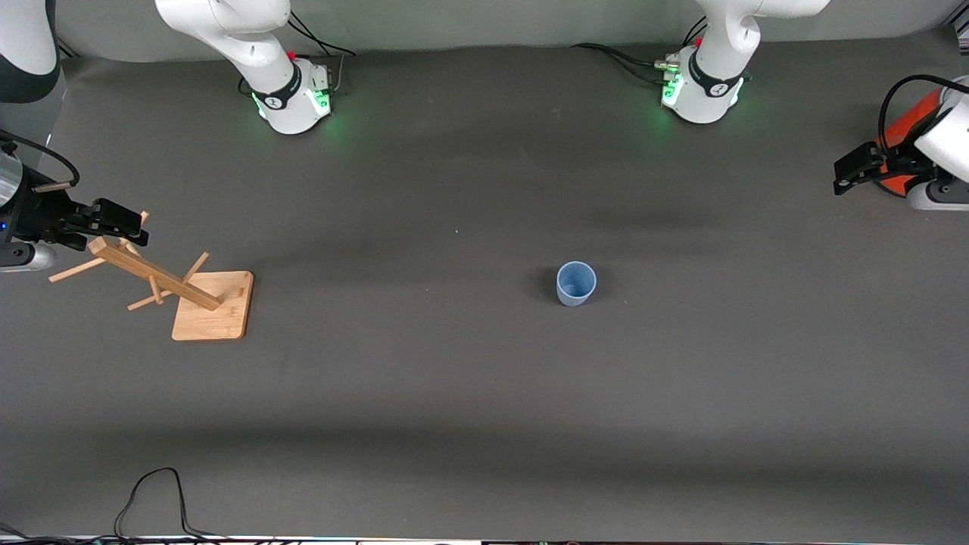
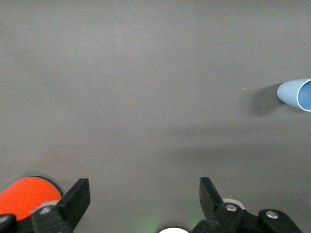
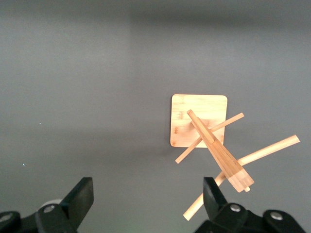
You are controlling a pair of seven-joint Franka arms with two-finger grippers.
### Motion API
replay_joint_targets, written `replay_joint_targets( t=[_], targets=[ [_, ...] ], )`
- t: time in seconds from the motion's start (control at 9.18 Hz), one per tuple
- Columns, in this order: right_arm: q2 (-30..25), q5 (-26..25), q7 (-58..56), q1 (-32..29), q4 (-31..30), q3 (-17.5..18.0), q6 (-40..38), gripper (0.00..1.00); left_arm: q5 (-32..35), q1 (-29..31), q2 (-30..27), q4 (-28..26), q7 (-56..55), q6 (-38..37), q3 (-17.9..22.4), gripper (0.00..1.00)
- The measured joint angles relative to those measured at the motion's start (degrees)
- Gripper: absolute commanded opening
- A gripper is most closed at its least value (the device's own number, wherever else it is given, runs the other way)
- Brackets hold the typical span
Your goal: Rotate and upright cup with both arms
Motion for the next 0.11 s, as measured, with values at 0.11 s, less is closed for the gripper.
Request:
replay_joint_targets(
  t=[0.11],
  targets=[
    [0.0, 0.0, 0.0, 0.0, 0.0, 0.0, 0.0, 1.00, 0.0, 0.5, 0.0, 0.1, 0.0, 0.0, -0.3, 1.00]
  ],
)
